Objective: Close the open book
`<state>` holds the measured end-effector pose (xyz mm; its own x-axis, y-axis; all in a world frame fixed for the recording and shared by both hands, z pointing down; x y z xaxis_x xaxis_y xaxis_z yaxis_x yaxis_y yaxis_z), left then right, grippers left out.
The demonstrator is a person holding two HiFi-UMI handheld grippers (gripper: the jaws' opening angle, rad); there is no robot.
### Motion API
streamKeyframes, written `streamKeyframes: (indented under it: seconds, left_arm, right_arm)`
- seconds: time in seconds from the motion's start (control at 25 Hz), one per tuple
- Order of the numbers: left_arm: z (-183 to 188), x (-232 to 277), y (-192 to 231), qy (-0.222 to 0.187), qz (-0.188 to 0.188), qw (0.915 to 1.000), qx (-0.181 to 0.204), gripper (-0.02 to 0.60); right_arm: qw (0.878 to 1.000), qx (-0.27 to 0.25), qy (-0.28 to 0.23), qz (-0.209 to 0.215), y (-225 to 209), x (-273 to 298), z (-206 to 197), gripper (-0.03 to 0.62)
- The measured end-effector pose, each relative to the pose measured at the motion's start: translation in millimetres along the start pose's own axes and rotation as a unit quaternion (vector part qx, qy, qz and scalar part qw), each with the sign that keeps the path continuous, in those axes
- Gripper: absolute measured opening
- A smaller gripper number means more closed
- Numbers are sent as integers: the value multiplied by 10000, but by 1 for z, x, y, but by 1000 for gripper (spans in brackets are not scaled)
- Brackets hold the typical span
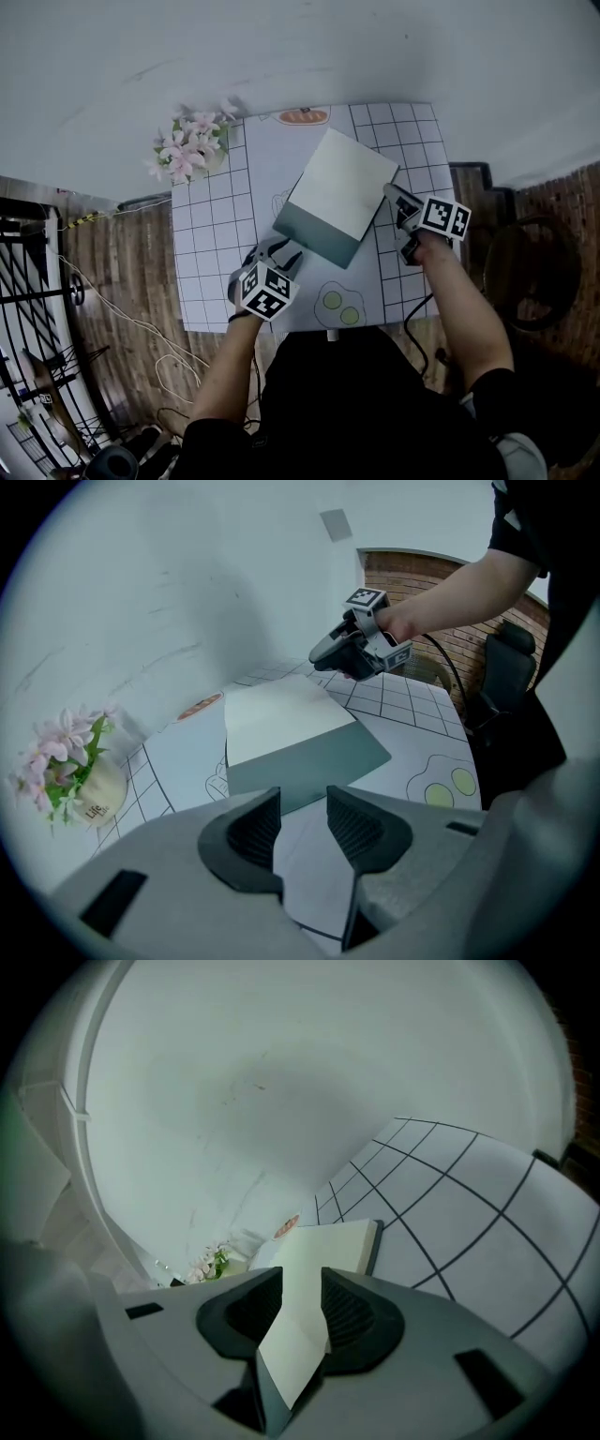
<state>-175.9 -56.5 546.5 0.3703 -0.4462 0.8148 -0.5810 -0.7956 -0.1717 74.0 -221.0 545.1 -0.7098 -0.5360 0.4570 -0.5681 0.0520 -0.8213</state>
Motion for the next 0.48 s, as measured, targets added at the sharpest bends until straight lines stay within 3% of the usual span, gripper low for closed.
streamKeyframes:
  seconds: [0.16, 0.48]
  left_arm:
    - [-1, 5, 1, 27, -20, 10000, -20, 161]
    - [3, 4, -4, -16, -58, 9999, 92, 161]
  right_arm:
    - [9994, -346, 82, -40, 8, -5, -4, 141]
    - [9975, -305, 576, -277, -12, -26, -57, 153]
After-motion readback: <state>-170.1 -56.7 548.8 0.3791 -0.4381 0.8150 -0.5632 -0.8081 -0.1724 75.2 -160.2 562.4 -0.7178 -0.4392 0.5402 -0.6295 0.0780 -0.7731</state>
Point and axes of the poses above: the fingertips, and each gripper's own axes: x forward along the fingers, y to its left, z out of its top, the point moved 5 cm from there along -x, backward along the fingers, and after that the axes turned 9 degrees about x, right-handed, at the moved point
